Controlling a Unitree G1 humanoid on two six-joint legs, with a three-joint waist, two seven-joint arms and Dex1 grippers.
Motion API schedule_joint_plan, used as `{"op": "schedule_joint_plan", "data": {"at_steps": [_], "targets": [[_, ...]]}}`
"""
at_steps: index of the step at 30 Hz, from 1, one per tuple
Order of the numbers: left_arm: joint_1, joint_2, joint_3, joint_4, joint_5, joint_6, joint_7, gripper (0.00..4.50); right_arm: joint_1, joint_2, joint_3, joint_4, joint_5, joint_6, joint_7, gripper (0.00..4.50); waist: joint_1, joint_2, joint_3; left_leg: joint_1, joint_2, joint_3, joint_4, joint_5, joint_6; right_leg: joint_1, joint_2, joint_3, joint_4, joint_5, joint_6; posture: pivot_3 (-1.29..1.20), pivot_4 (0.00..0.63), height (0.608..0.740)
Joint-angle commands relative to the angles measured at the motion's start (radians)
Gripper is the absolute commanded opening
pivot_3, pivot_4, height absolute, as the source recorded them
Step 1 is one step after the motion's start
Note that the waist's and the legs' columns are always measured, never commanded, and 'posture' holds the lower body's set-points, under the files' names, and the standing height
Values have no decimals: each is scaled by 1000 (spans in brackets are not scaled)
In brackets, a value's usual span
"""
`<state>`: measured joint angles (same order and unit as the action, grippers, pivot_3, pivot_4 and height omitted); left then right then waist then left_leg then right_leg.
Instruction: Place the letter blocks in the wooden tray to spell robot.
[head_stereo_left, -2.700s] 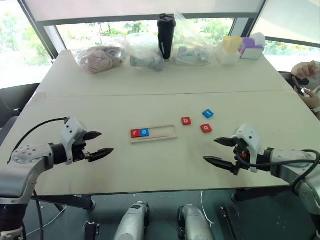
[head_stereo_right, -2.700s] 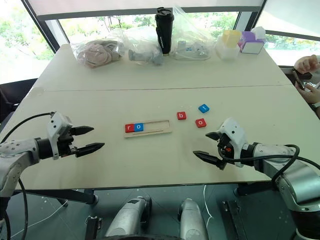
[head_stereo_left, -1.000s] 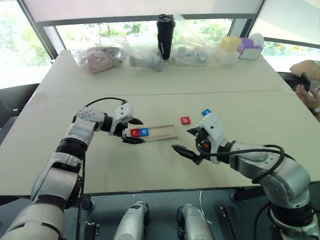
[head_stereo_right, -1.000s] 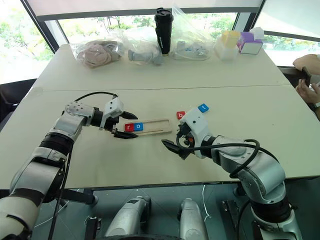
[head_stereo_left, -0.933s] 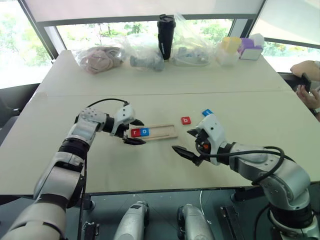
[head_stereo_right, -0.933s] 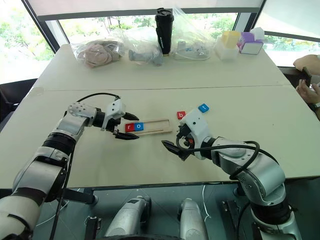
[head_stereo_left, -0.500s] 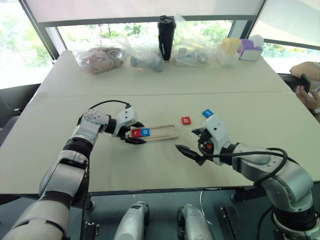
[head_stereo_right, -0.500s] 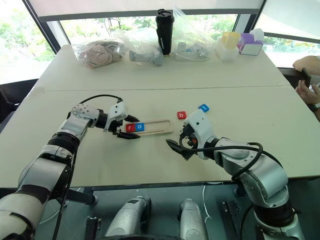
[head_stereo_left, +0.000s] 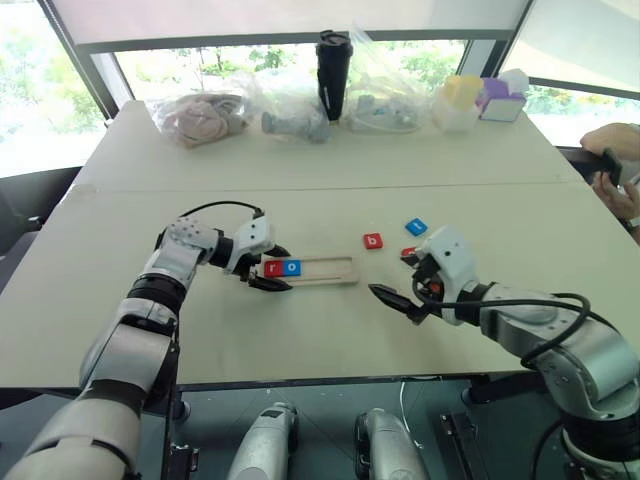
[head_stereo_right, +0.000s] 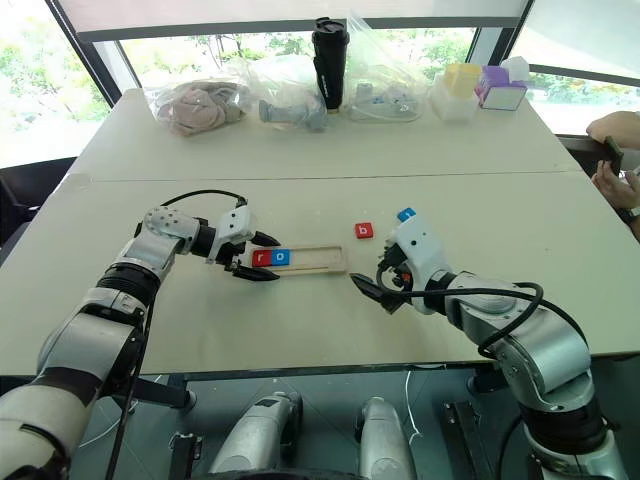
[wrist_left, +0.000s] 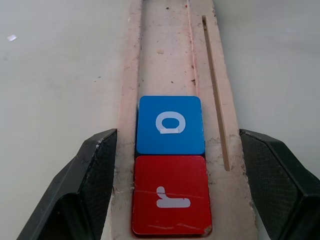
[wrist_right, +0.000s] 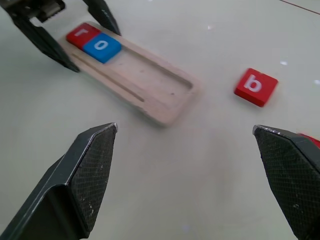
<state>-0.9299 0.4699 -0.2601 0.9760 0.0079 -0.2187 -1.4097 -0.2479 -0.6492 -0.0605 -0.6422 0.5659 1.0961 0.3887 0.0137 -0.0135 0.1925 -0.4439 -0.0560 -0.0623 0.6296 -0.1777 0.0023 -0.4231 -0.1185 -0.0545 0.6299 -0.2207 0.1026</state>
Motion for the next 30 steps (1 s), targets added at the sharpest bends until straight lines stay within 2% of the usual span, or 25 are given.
{"op": "schedule_joint_plan", "data": {"at_steps": [1,9,18,19,20,26,30], "targets": [[-74,-5,-4,62,47,-57,38,3151,7,-9,-35,-7,-12,-36,7,4500,1,0,0,0,0,0,0,0,0,0,0,0,0,0,0,0,150,740],[-175,-26,-7,219,119,-124,57,3151,30,6,-23,-8,-26,-45,-5,4500,0,0,0,0,0,0,1,0,0,0,0,-1,0,-1,4,0,150,740],[-185,-49,3,255,136,-149,44,3151,36,27,-9,2,-37,-47,-15,4500,1,0,0,0,0,0,1,0,0,0,0,0,0,0,4,0,150,740],[-186,-49,3,257,138,-147,41,4205,34,28,-9,6,-39,-47,-15,4500,1,0,0,-1,0,0,1,0,0,0,0,0,0,0,4,0,150,740],[-187,-50,5,258,138,-145,41,4460,33,28,-9,9,-40,-48,-14,4500,0,0,0,-1,0,0,1,0,0,0,0,0,0,0,4,0,150,740],[-196,-35,10,261,163,-184,104,4460,24,28,-2,23,-48,-54,-11,4500,0,0,0,0,0,0,1,0,0,0,0,-1,0,0,4,0,150,740],[-239,5,42,253,139,-182,85,4460,-7,43,3,74,-56,-80,-3,4500,-2,-1,1,0,0,0,2,0,0,0,0,-1,0,0,5,0,150,740]]}}
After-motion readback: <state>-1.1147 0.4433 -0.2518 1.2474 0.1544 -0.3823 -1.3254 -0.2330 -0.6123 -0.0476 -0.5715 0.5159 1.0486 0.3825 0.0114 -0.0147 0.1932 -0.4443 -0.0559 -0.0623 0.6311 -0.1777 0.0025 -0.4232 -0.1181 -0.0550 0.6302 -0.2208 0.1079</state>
